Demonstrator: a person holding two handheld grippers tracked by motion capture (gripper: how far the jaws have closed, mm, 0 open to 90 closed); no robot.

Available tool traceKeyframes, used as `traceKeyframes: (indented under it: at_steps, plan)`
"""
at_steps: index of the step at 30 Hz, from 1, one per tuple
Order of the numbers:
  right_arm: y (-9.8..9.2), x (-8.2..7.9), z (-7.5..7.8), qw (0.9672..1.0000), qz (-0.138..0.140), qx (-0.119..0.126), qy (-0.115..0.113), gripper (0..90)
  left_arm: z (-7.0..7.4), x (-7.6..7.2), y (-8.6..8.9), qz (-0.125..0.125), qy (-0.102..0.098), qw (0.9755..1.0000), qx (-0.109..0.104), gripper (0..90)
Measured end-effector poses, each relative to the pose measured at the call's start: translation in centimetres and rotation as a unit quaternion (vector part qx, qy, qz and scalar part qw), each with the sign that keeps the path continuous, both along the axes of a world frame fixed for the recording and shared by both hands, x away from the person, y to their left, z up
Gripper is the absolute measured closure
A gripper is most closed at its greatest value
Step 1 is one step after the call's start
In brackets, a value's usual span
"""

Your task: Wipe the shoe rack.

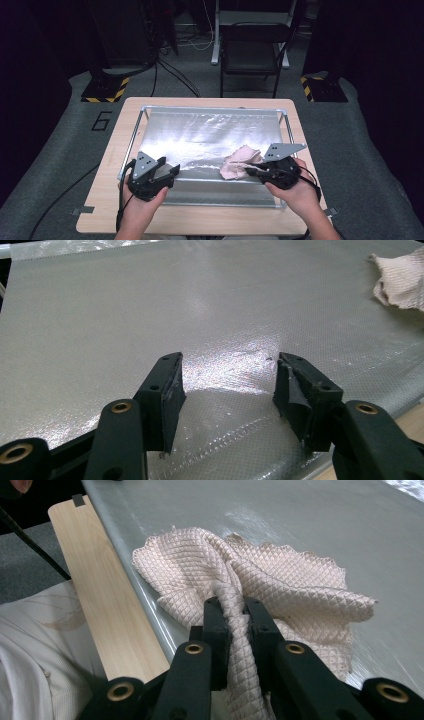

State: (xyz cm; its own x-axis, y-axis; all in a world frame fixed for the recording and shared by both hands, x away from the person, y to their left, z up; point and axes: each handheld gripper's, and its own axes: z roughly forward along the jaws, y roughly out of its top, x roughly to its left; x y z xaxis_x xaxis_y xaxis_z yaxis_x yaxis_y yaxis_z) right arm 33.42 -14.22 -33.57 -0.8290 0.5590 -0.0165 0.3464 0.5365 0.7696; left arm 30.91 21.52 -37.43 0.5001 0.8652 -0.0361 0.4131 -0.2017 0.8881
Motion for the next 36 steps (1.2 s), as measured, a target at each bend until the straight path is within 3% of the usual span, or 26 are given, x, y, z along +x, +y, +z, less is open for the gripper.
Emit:
traceKeyframes:
  at_steps: [6, 10, 16, 23, 25, 29, 36]
  plan:
    - [0.0, 0.0, -0.2, 0.9999, -0.010, 0.004, -0.003, 82.5, 0.0, 0.0, 0.2, 0.001, 0.000, 1.0000, 0.000, 44.7]
    - [0.3, 0.4, -0.2, 1.0000, 0.000, -0.001, -0.002, 82.5, 0.0, 0.1, 0.7, 0.006, -0.001, 1.0000, 0.001, 44.7]
    - [1.7, 0.5, -0.2, 1.0000, -0.001, 0.002, -0.006, 82.4, -0.1, 0.2, 1.5, 0.016, -0.001, 0.9999, -0.004, 44.7]
    - [4.1, 1.0, -0.3, 0.9998, 0.017, -0.001, -0.014, 82.4, 0.0, 0.3, 2.0, 0.025, -0.001, 0.9997, -0.004, 44.8]
    - [4.2, 1.0, -0.2, 0.9998, 0.019, -0.001, -0.006, 82.4, -0.1, 0.3, 2.2, 0.024, -0.002, 0.9997, -0.008, 44.9]
    - [3.7, 1.0, -0.2, 0.9997, 0.024, 0.002, -0.003, 82.4, -0.1, 0.3, 2.1, 0.025, -0.003, 0.9997, -0.007, 44.9]
    - [1.3, 0.4, 0.0, 0.9999, 0.009, 0.001, -0.005, 82.4, -0.2, 0.2, 2.2, 0.024, -0.004, 0.9996, -0.011, 44.9]
